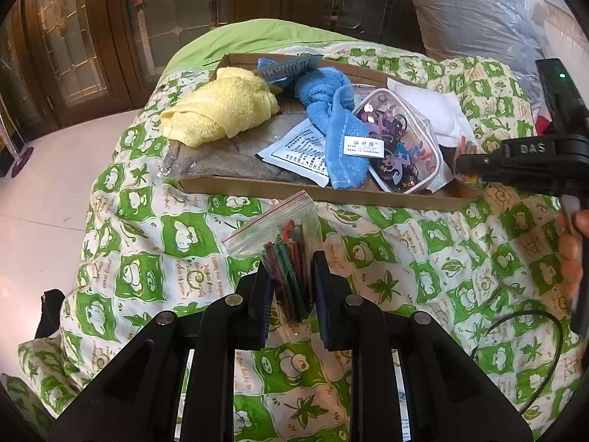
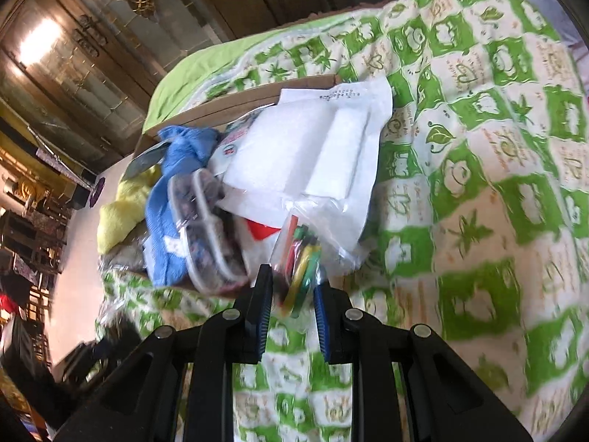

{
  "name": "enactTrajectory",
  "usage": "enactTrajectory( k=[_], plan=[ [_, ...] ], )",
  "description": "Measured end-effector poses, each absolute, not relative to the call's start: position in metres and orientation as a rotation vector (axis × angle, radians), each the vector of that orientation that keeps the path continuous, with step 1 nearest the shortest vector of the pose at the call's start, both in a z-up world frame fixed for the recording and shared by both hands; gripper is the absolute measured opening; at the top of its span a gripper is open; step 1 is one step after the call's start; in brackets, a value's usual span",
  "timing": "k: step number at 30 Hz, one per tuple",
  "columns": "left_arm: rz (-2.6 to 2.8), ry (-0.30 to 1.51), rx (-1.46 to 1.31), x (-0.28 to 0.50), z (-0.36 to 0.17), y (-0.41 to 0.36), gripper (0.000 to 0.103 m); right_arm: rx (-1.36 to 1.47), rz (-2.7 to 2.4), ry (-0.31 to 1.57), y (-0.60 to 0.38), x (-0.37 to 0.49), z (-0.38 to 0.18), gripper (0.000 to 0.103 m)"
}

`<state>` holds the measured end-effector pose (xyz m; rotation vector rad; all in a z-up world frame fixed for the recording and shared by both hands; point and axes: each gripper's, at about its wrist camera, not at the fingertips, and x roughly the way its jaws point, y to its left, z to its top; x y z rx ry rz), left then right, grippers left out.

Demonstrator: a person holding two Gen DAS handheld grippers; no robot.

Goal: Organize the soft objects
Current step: 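Lift and carry both pencil zip bags with both tools to tray, then open both tools over tray to release the pencil zip bags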

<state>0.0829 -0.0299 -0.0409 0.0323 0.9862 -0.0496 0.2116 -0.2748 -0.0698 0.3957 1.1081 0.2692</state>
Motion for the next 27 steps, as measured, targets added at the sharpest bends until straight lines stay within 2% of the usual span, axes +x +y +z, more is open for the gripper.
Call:
enactTrajectory(
  k=[17, 27],
  plan=[
    [-0.073, 0.969, 0.045, 0.139, -0.009, -0.046, 0.019, 0.342, 0.285, 1.184, -0.252, 0.227, -0.097, 0.020],
    [-0.068, 0.984, 0.108, 0.175, -0.015, -0.060, 0.019, 0.364, 0.286, 1.188, -0.256, 0.228, -0.100, 0.020]
  ],
)
